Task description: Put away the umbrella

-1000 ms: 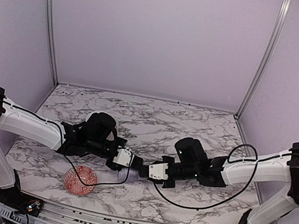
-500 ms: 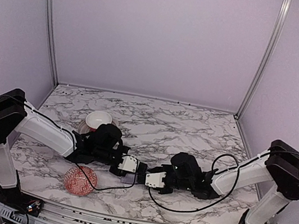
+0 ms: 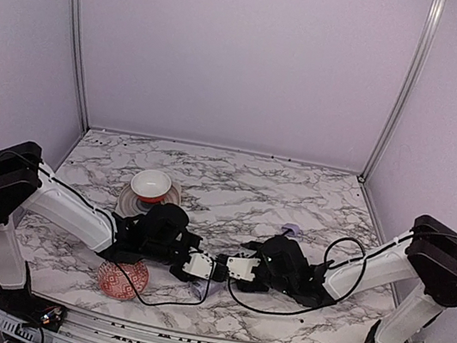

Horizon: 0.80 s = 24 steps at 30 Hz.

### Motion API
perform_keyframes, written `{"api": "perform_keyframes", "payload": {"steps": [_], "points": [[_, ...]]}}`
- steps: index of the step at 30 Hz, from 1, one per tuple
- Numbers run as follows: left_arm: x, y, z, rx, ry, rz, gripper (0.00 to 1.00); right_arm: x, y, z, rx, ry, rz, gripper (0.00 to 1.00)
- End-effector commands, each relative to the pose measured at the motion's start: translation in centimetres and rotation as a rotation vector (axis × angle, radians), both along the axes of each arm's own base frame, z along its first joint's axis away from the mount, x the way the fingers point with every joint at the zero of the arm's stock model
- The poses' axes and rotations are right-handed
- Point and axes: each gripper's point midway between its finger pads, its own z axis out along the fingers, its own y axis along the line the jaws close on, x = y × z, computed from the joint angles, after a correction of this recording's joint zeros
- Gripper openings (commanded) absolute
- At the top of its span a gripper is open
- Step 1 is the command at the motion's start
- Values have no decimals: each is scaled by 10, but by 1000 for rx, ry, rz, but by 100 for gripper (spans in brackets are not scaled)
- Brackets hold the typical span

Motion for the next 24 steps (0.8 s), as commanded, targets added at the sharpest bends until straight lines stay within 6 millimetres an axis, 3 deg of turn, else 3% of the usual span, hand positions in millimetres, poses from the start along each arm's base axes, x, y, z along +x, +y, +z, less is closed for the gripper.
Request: {"api": "perform_keyframes", "payload": {"steps": [1,6,7,8,17,22,24], "points": [[-11,-7,2,-9,-19,-42,0,-26,-23,-32,-134,75,28,78],[-11,-6,-2,8,-24,-36,0,-44,-16,-21,-81,114,127,82],[-10,-6,-2,9,-24,-34,0,-48,-15,-20,-70,124,146,97],[-11,-6,-3,11,-24,-33,0,-53,-13,-20,-65,142,166,100],[-9,-4,-2,19,-38,-25,0,-74,-3,-16,-52,230,272,100],[-12,-9,7,-9,-33,-27,0,-69,3,-15,-51,199,287,97],[-11,-11,5,-16,-31,-16,6,-69,4,-16,-53,182,299,94]]}}
